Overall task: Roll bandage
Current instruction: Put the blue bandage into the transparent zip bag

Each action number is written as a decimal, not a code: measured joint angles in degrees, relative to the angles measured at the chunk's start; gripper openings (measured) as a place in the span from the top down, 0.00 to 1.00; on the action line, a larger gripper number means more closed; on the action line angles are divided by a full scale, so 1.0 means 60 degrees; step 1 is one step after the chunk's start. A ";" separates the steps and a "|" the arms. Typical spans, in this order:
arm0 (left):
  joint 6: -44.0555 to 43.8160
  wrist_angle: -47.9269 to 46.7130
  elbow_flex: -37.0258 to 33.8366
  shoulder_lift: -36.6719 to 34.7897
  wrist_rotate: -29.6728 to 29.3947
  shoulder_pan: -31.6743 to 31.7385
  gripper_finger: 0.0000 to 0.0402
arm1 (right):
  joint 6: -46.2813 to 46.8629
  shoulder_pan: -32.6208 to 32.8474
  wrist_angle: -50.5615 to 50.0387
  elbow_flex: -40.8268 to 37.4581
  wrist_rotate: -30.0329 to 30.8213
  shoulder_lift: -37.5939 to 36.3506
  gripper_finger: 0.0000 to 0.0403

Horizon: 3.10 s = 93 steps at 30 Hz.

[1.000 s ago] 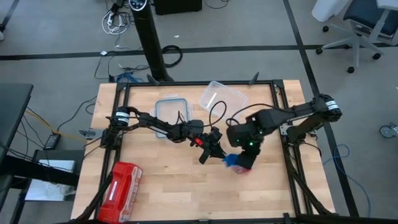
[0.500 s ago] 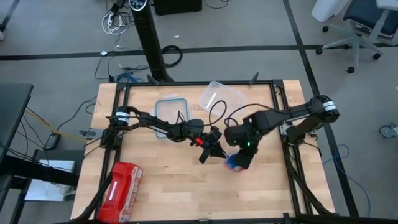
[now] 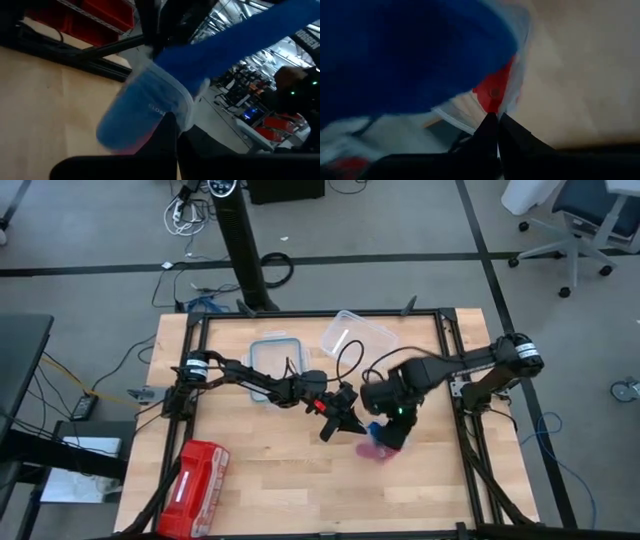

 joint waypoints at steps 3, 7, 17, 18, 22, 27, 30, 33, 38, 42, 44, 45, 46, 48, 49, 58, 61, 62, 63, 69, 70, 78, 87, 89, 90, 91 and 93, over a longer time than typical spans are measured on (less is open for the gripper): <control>0.0015 -0.0049 -0.0004 0.0007 -0.0023 0.0040 1.00 | 0.0072 -0.0127 -0.0039 -0.0015 0.0367 -0.0046 1.00; 0.0231 -0.0306 0.0000 -0.0012 -0.0067 0.0068 1.00 | -0.0135 0.0054 0.1876 -0.0011 -0.0028 -0.0061 1.00; 0.0266 -0.0195 -0.0004 -0.0004 -0.0499 0.0131 1.00 | -0.0123 -0.0052 0.1722 -0.0004 0.1288 -0.0124 1.00; 0.0265 -0.0265 -0.0004 0.0000 -0.0477 0.0131 1.00 | 0.0050 -0.0100 0.1448 -0.0004 0.1649 -0.0124 1.00; 0.0239 -0.0254 -0.0011 0.0015 -0.0433 0.0142 1.00 | -0.0143 -0.0218 0.1186 -0.0011 0.1199 0.0001 1.00; 0.0180 -0.0164 -0.0007 0.0015 -0.0282 0.0127 1.00 | 0.0236 -0.0332 0.0818 -0.0015 0.1714 0.0007 1.00; 0.0025 -0.0145 -0.0007 0.0011 0.0008 0.0111 1.00 | -0.0526 -0.0136 0.1731 -0.0013 0.0788 0.0000 1.00; -0.0014 0.0007 -0.0007 0.0011 -0.0201 0.0128 1.00 | 0.0194 -0.0292 0.0767 0.0004 0.1631 -0.0053 1.00; -0.0025 0.0000 -0.0004 0.0000 -0.0006 0.0096 1.00 | -0.0112 -0.0200 0.1314 0.0086 0.1193 0.0021 1.00; -0.0072 0.0095 0.0004 -0.0002 -0.0061 0.0131 1.00 | 0.0050 -0.0377 0.0575 0.0149 0.1256 -0.0017 1.00; -0.0023 -0.0017 -0.0009 -0.0003 0.0053 0.0120 1.00 | -0.0114 -0.0186 0.1175 0.0167 0.0908 0.0017 1.00; -0.0043 -0.0003 -0.0004 0.0000 -0.0047 0.0113 1.00 | 0.0028 -0.0150 0.1074 0.0252 0.0977 0.0000 1.00; -0.0045 0.0032 -0.0004 0.0000 -0.0007 0.0113 1.00 | 0.0250 -0.0168 0.0637 0.0320 0.1061 -0.0056 1.00; -0.0158 0.0152 -0.0004 0.0000 -0.0024 0.0147 1.00 | 0.0247 -0.0350 0.0140 0.0324 0.1082 -0.0138 1.00; -0.0151 0.0109 0.0000 -0.0002 -0.0049 0.0153 1.00 | 0.0171 -0.0361 0.0451 0.0324 0.1008 -0.0099 1.00; -0.0117 0.0041 0.0000 -0.0001 -0.0125 0.0197 1.00 | -0.0134 -0.0305 0.0111 0.0295 0.1444 0.0049 0.99; -0.0120 0.0132 0.0000 0.0000 -0.0090 0.0169 1.00 | -0.0199 -0.0231 -0.0185 0.0321 0.1193 -0.0138 0.96; -0.0116 0.0093 0.0000 0.0000 -0.0082 0.0169 1.00 | -0.0192 -0.0237 -0.0155 0.0321 0.1190 -0.0164 0.94; -0.0073 -0.0021 0.0000 0.0000 -0.0101 0.0182 1.00 | -0.0172 -0.0230 -0.0150 0.0319 0.1184 -0.0164 0.93; 0.0026 -0.0213 0.0000 0.0000 -0.0244 0.0180 1.00 | 0.0530 -0.0106 -0.0583 0.0317 0.0675 -0.0613 0.85; 0.0046 -0.0298 0.0000 0.0000 -0.0256 0.0175 1.00 | 0.0678 -0.0103 -0.0500 0.0316 0.0700 -0.0682 0.84; 0.0059 -0.0324 -0.0004 0.0000 -0.0377 0.0186 1.00 | 0.0537 0.0732 0.1700 0.0310 0.1581 -0.0769 0.82; 0.0167 -0.0572 -0.0004 0.0000 -0.0517 0.0186 1.00 | 0.1325 0.2201 0.3115 0.0310 0.4221 -0.0784 0.84; 0.0257 -0.0763 -0.0004 0.0000 -0.0564 0.0186 1.00 | 0.1565 0.2578 0.3424 0.0310 0.4618 -0.0784 0.85; 0.0266 -0.0826 -0.0004 0.0000 -0.0593 0.0186 1.00 | 0.1638 0.2782 0.3585 0.0310 0.4845 -0.0784 0.85; 0.0270 -0.0827 -0.0004 0.0000 -0.0604 0.0186 1.00 | 0.1678 0.2977 0.3721 0.0310 0.5045 -0.0784 0.86; 0.0272 -0.0801 -0.0004 0.0000 -0.0624 0.0186 1.00 | 0.1903 0.3289 0.3841 0.0310 0.5493 -0.0784 0.86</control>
